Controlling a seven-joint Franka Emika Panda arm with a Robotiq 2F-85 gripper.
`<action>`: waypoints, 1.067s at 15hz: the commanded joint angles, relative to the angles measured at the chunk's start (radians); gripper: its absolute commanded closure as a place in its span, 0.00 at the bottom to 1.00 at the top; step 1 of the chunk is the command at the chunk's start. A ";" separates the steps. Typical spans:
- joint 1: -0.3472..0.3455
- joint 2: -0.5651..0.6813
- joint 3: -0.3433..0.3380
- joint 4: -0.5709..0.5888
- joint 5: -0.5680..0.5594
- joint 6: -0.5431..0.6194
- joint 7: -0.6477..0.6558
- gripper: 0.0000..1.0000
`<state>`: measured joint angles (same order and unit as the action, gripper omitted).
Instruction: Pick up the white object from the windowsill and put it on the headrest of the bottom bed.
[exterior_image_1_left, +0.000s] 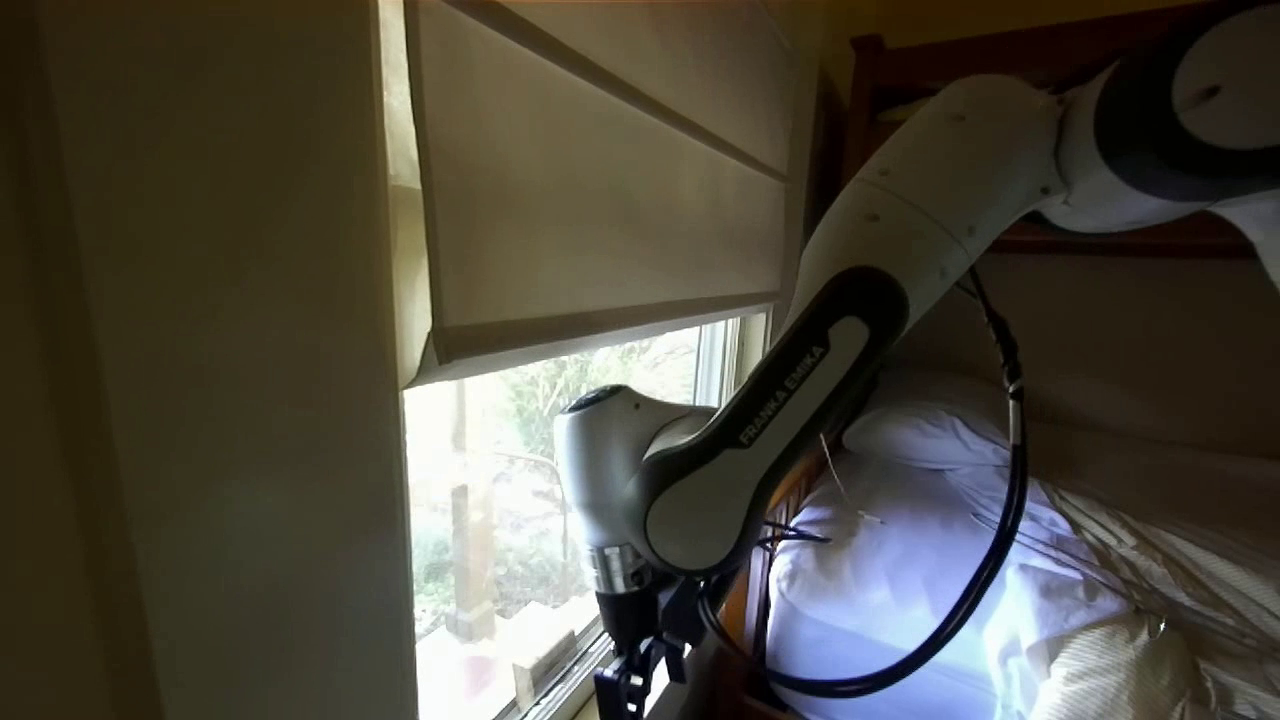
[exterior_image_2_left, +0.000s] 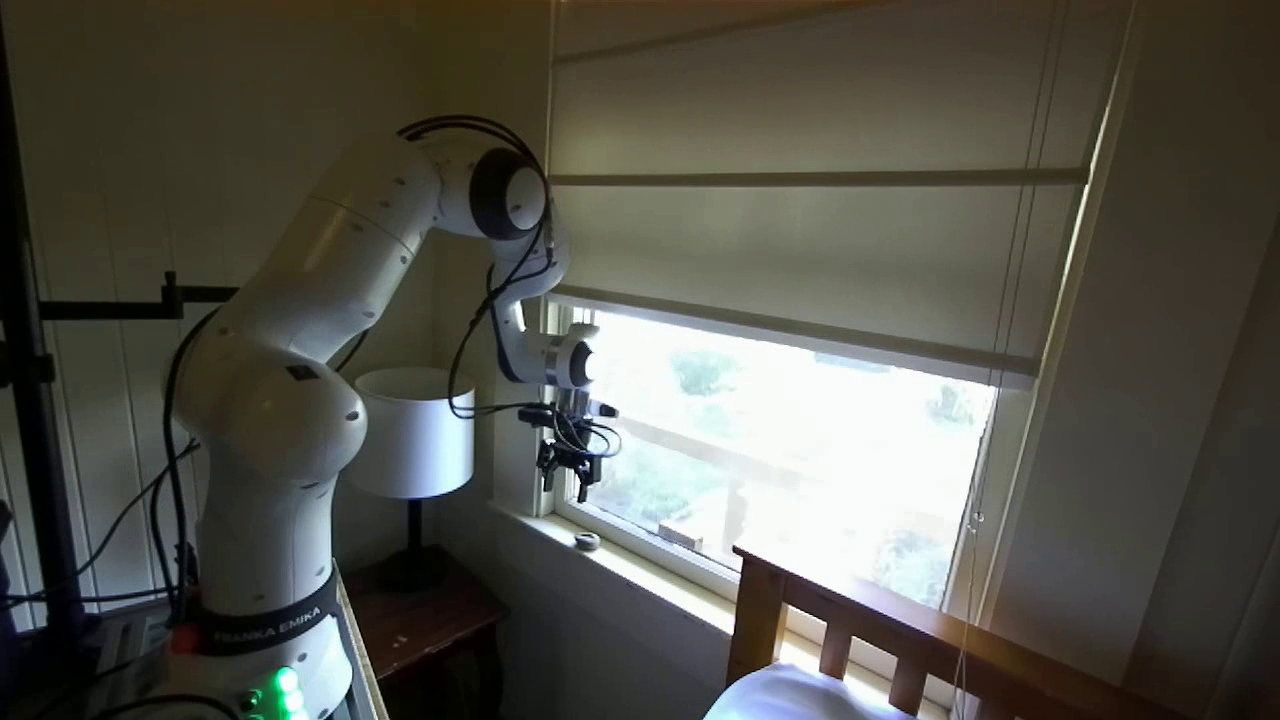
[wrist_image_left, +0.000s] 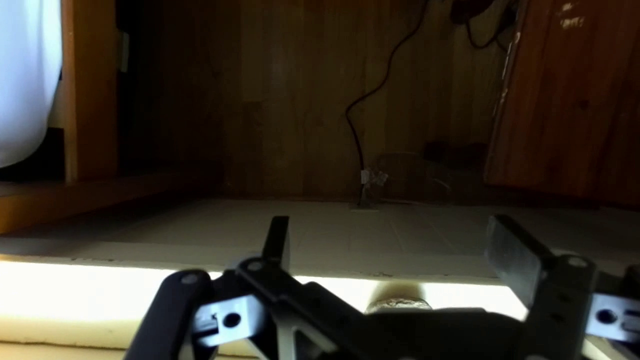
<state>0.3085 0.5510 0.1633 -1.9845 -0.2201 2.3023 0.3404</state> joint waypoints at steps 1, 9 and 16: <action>0.025 0.015 -0.045 -0.044 0.064 0.072 0.111 0.00; 0.074 0.007 -0.116 -0.099 0.041 0.186 0.167 0.00; 0.299 0.052 -0.287 -0.131 -0.326 0.368 0.367 0.00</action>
<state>0.5193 0.5800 -0.0547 -2.0944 -0.4262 2.5641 0.5829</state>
